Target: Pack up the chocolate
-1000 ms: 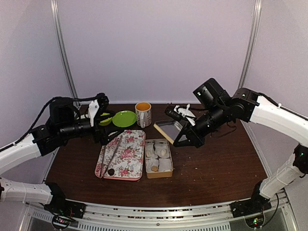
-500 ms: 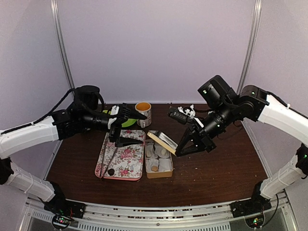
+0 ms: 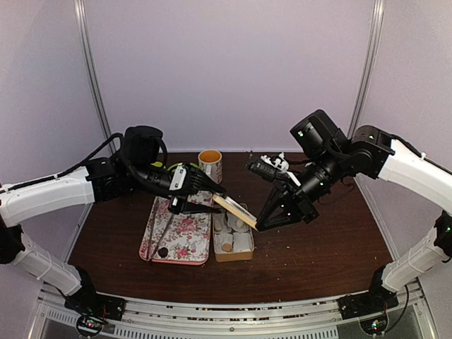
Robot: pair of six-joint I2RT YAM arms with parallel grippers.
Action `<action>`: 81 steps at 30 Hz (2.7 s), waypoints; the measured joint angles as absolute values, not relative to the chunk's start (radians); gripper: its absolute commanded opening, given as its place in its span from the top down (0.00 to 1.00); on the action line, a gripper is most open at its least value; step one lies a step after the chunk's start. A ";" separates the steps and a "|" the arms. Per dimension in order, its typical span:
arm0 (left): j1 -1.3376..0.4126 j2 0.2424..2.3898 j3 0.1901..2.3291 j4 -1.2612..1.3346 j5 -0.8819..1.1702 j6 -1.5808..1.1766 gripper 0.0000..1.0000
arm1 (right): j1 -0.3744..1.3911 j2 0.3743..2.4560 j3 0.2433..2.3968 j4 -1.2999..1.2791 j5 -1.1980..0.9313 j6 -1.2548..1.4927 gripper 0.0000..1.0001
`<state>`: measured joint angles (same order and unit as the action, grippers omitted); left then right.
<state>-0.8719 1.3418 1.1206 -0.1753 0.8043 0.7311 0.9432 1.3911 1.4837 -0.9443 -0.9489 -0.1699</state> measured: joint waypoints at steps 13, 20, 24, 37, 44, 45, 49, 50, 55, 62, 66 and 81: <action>-0.873 1.351 1.145 -0.255 0.870 0.773 1.00 | 0.941 1.383 1.466 -0.926 -0.989 -0.173 0.66; -0.880 1.351 1.150 -0.208 0.858 0.695 1.00 | 0.929 1.304 1.400 -0.774 -0.819 -0.125 0.36; -0.880 1.315 1.089 -0.066 0.831 0.535 1.00 | 0.929 1.199 1.296 -0.649 -0.690 -0.097 0.29; -0.881 1.235 1.016 0.276 0.680 -0.116 1.00 | 0.925 0.826 0.844 -0.075 -0.382 -0.006 0.14; -0.881 1.236 1.024 0.326 0.594 -0.419 1.00 | 0.925 0.902 0.900 -0.006 -0.341 0.060 0.28; -0.881 1.237 1.024 0.337 0.593 -0.449 1.00 | 0.925 0.915 0.911 -0.002 -0.339 0.068 0.29; -0.881 1.239 1.026 0.373 0.595 -0.535 1.00 | 0.925 0.970 0.946 0.012 -0.328 0.110 0.33; -0.881 1.239 1.026 0.379 0.595 -0.550 1.00 | 0.925 0.979 0.952 0.012 -0.321 0.115 0.34; -0.881 1.239 1.026 0.403 0.603 -0.592 1.00 | 0.925 1.023 0.981 0.008 -0.288 0.143 0.36; -0.881 1.244 1.026 0.437 0.639 -0.616 1.00 | 0.925 1.059 1.006 -0.009 -0.285 0.170 0.44; -0.881 1.253 1.028 0.453 0.665 -0.631 1.00 | 0.925 1.081 1.014 -0.010 -0.308 0.191 0.52; -0.870 1.250 1.057 0.480 0.707 -0.605 0.95 | 0.920 1.049 0.994 0.131 -0.482 0.323 0.93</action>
<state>-0.8700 1.2503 1.0569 0.4801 0.7071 -0.6052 0.9195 1.0492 0.9943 0.1310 -0.4824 0.3233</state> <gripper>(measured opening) 0.070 0.168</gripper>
